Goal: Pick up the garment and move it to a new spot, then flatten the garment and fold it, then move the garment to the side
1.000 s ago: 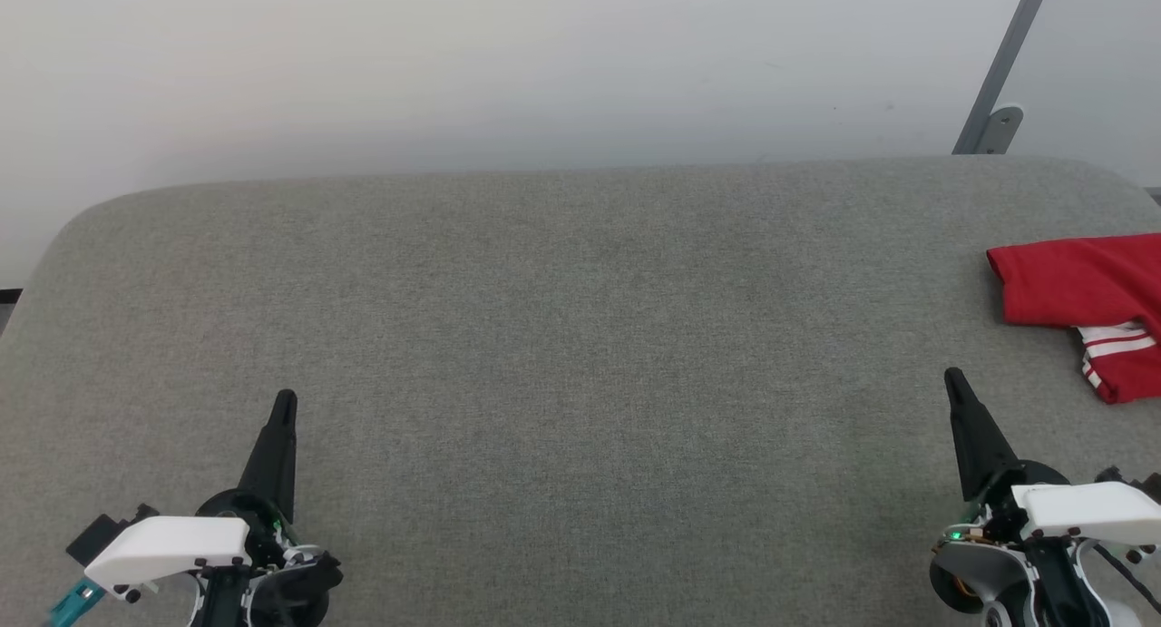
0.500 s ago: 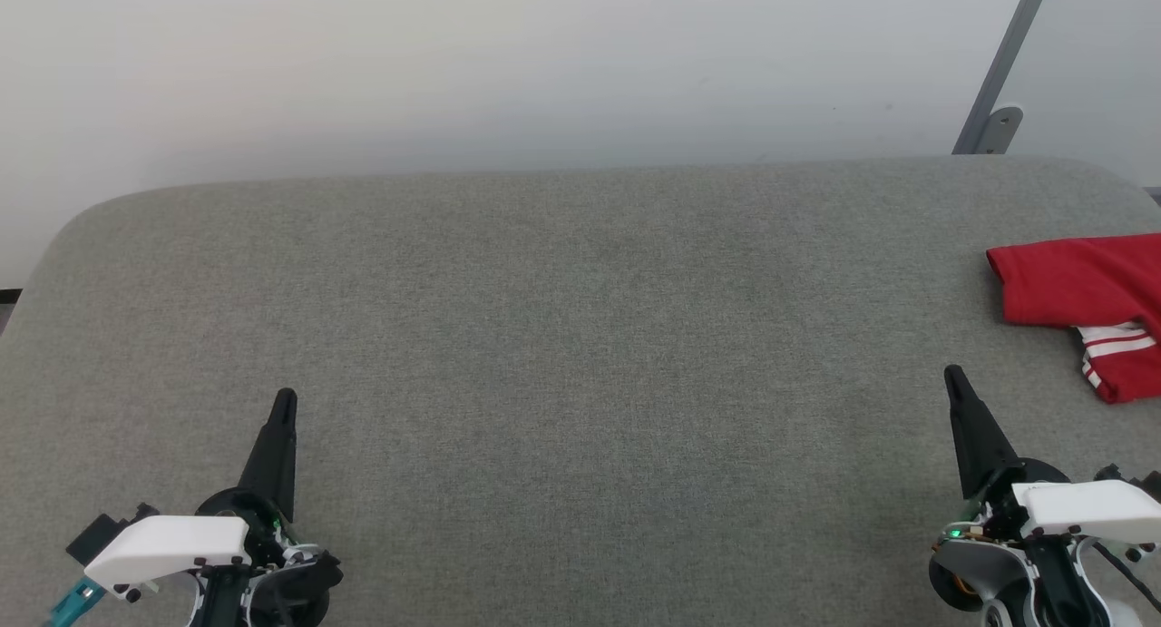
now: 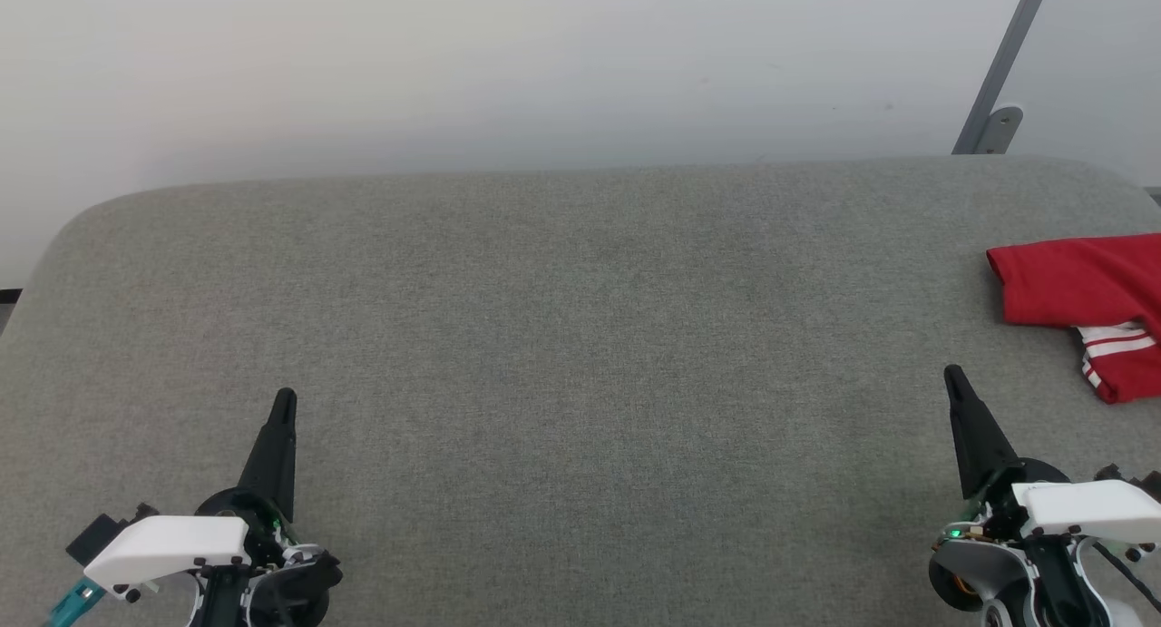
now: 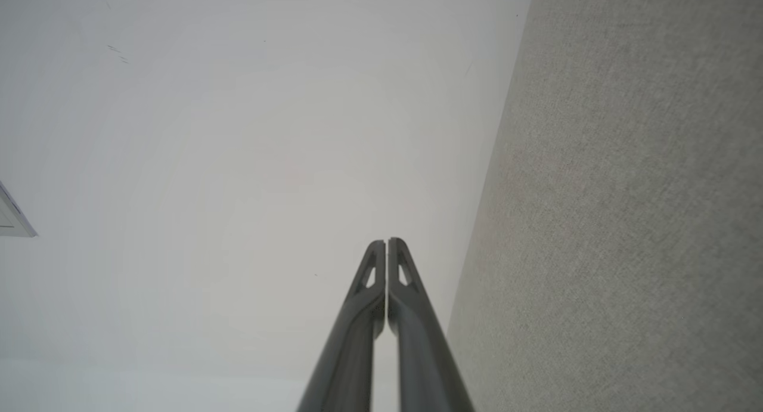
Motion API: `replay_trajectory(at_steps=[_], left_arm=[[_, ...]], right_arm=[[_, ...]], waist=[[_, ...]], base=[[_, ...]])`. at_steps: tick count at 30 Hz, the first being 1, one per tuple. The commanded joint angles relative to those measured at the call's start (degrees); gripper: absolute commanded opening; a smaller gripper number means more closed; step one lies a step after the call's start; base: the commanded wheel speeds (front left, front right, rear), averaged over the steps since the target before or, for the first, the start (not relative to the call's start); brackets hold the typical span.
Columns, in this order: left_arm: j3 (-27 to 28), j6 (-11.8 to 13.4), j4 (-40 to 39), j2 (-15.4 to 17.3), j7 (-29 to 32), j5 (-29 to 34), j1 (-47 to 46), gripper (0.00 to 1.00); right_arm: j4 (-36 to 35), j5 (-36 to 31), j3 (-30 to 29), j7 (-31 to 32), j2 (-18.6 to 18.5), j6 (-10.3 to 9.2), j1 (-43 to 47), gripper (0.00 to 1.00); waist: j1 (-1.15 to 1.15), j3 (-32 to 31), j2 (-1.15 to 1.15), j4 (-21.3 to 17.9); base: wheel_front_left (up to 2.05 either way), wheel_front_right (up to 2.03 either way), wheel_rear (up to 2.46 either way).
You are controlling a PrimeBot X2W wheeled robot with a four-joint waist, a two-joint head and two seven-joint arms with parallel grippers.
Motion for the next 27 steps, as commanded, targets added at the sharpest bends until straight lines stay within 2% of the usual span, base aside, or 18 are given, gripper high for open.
replay_trajectory(at_steps=[1, 27], left_arm=[[0.2, -0.3, 0.0, -0.1, 0.3, 0.0, -0.7, 0.00], [0.2, -0.3, 0.0, -0.2, 0.4, 0.1, -0.7, 0.00]], right_arm=[[0.2, 0.2, 0.0, 0.1, 0.1, 0.00, -0.3, 0.00], [0.2, 0.2, 0.0, 0.1, 0.1, 0.00, -0.3, 0.00]], waist=[[0.00, 0.0, 0.00, 0.0], [0.00, 0.0, 0.00, 0.0]], base=[[0.00, 0.00, 0.00], [0.00, 0.00, 0.00]])
